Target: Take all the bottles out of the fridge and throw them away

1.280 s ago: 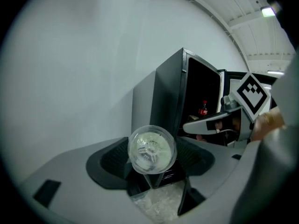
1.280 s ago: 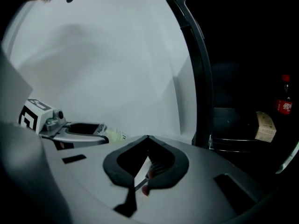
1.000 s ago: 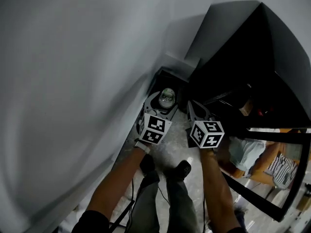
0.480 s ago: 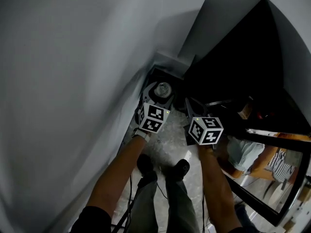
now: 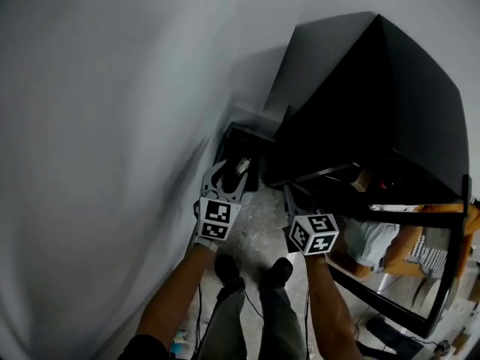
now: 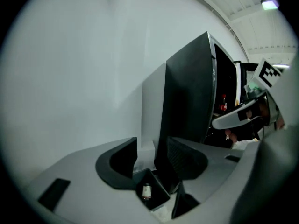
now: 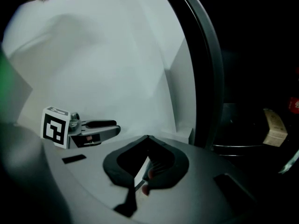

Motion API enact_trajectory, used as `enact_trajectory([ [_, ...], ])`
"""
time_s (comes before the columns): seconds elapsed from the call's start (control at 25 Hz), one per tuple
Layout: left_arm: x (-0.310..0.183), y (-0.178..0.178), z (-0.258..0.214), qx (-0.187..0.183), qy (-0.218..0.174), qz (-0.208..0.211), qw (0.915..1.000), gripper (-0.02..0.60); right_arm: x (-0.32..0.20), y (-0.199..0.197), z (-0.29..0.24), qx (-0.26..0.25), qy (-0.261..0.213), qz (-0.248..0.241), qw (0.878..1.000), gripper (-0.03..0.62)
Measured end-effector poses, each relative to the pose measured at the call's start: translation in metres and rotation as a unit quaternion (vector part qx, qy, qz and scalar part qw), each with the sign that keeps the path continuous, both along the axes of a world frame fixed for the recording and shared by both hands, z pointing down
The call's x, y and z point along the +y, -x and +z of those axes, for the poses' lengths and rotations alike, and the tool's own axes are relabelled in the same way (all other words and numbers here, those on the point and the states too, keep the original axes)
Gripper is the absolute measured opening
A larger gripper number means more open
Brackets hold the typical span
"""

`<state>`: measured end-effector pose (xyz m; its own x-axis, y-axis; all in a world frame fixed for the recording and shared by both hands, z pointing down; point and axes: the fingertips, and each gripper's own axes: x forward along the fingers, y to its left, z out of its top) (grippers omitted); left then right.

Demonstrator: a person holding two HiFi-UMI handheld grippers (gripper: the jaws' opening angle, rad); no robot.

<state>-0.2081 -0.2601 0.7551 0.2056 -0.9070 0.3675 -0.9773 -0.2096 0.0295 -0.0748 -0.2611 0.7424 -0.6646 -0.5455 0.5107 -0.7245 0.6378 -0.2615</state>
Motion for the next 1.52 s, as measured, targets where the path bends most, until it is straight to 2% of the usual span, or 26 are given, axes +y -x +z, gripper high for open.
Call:
enact_trajectory([
  [0.24,0.060,-0.012,-0.088,0.031,-0.012,0.003,0.9995,0.033,0.047,-0.026,-0.073,0.005,-0.016,0.015,1.000,0.002],
  [0.32,0.070,-0.019,-0.125,0.031,-0.026,0.012,0.9991,0.008,0.056,-0.034,-0.104,0.000,-0.027,0.027,0.999,0.002],
  [0.48,0.094,-0.040,-0.195,0.039,-0.036,0.043,0.9977,0.008,0.079,-0.051,-0.171,-0.021,-0.041,0.052,0.998,0.002],
  [0.76,0.138,-0.095,-0.292,0.086,-0.034,0.085,0.9921,0.008,0.113,-0.102,-0.281,-0.030,-0.074,0.074,0.994,0.002],
  [0.92,0.160,-0.134,-0.334,0.081,-0.040,0.115,0.9893,0.007,0.135,-0.144,-0.322,-0.040,-0.087,0.091,0.991,0.002],
  [1.12,0.179,-0.193,-0.377,0.075,-0.052,0.127,0.9877,0.006,0.160,-0.205,-0.361,-0.034,-0.109,0.094,0.989,0.002],
  [1.32,0.195,-0.248,-0.399,0.076,-0.056,0.131,0.9869,0.006,0.182,-0.266,-0.381,-0.040,-0.109,0.110,0.987,0.002],
  [1.52,0.209,-0.287,-0.416,0.074,-0.064,0.135,0.9860,0.006,0.198,-0.311,-0.390,-0.044,-0.113,0.122,0.985,0.002],
])
